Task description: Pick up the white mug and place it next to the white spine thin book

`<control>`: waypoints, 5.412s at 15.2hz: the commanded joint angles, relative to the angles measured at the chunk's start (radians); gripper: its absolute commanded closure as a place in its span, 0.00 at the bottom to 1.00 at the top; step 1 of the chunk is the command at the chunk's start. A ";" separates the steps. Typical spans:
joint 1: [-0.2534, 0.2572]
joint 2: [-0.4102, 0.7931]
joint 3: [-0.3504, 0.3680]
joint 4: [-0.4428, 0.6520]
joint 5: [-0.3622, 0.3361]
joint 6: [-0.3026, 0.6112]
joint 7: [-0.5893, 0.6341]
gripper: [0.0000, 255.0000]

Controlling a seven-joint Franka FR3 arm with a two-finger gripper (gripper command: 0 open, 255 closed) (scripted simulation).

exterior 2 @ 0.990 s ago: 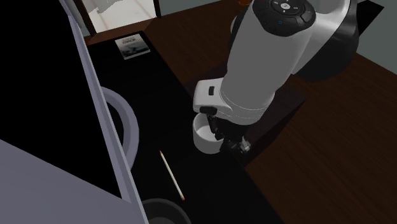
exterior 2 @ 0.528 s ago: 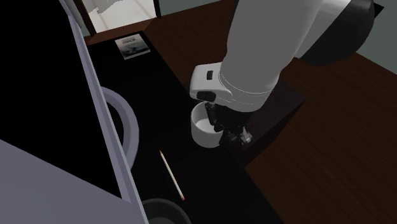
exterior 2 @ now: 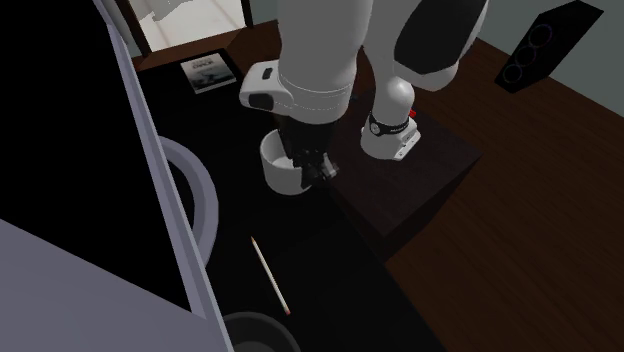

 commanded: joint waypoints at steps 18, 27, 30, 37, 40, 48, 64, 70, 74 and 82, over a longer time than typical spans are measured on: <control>-0.185 0.031 -0.342 0.011 -0.093 0.037 -0.471 1.00; -0.261 0.177 -0.488 0.160 -0.090 0.044 -0.696 1.00; -0.285 0.242 -0.531 0.230 -0.073 0.040 -0.772 1.00; -0.352 0.423 -0.615 0.436 0.001 0.009 -0.953 1.00; -0.391 0.514 -0.640 0.546 0.044 -0.017 -1.028 1.00; -0.403 0.556 -0.640 0.503 0.065 0.064 -1.052 1.00; -0.413 0.641 -0.627 0.391 0.112 0.255 -1.084 1.00; -0.417 0.667 -0.621 0.373 0.127 0.297 -1.094 1.00; -0.417 0.667 -0.621 0.373 0.127 0.297 -1.094 1.00; -0.413 0.646 -0.625 0.380 0.115 0.270 -1.087 0.00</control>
